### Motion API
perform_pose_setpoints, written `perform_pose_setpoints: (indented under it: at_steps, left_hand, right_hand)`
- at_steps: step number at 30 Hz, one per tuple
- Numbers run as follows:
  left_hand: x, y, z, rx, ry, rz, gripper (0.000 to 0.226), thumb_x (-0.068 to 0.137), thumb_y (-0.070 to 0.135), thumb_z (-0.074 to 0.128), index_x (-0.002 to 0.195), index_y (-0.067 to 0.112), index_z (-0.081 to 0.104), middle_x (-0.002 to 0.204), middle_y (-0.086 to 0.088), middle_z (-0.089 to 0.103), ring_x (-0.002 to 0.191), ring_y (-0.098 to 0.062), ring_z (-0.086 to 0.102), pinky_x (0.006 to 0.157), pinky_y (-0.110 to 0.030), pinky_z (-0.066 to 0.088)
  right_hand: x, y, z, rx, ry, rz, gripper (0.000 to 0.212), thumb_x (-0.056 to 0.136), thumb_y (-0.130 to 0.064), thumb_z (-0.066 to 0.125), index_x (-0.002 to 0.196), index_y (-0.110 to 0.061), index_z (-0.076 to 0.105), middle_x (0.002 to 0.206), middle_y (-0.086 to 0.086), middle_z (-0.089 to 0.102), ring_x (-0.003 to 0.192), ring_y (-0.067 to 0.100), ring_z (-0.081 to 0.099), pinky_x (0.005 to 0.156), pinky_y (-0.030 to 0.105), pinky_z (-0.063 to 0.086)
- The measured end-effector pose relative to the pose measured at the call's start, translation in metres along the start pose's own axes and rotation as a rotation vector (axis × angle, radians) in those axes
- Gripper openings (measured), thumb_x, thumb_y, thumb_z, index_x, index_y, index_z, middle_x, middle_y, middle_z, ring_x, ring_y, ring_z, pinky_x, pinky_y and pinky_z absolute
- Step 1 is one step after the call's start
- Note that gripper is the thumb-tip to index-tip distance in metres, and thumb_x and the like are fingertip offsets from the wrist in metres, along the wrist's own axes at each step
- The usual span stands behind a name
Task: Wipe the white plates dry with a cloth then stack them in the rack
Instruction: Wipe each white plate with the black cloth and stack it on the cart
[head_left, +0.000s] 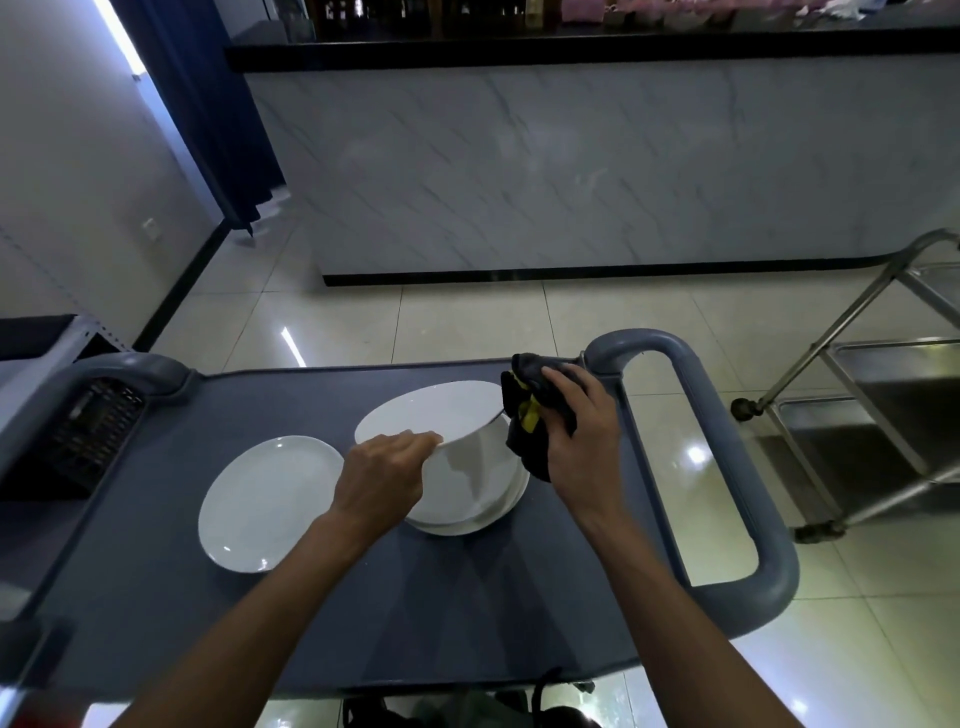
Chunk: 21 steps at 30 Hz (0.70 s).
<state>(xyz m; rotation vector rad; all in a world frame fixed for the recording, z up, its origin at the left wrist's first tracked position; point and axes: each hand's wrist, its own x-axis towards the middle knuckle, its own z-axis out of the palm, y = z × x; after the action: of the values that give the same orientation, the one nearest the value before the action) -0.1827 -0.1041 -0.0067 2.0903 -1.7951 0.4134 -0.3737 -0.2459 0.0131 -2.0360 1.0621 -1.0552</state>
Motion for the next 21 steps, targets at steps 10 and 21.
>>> perform_pose_setpoints:
  at_steps: [10,21]
  left_hand:
    - [-0.020,0.008,0.019,0.014,-0.085,0.127,0.041,0.063,-0.006,0.083,0.100,0.009,0.076,0.104,-0.009,0.075,0.089,-0.033,0.072,0.070,-0.040,0.059]
    - [-0.040,0.008,0.029,0.065,-0.163,0.224,0.039,0.085,0.010,0.042,0.107,0.008,0.074,0.113,-0.009,0.072,0.102,-0.036,0.070,0.076,-0.040,0.059]
  right_hand:
    - [-0.001,0.005,0.004,0.029,-0.005,-0.004,0.039,0.094,-0.003,0.063,0.131,-0.015,0.065,0.139,0.001,0.054,0.129,0.018,0.047,0.110,0.020,0.033]
    - [-0.013,0.011,0.014,-0.009,-0.069,-0.006,0.038,0.096,-0.008,0.063,0.133,-0.017,0.062,0.138,0.000,0.054,0.127,0.018,0.047,0.104,0.005,0.027]
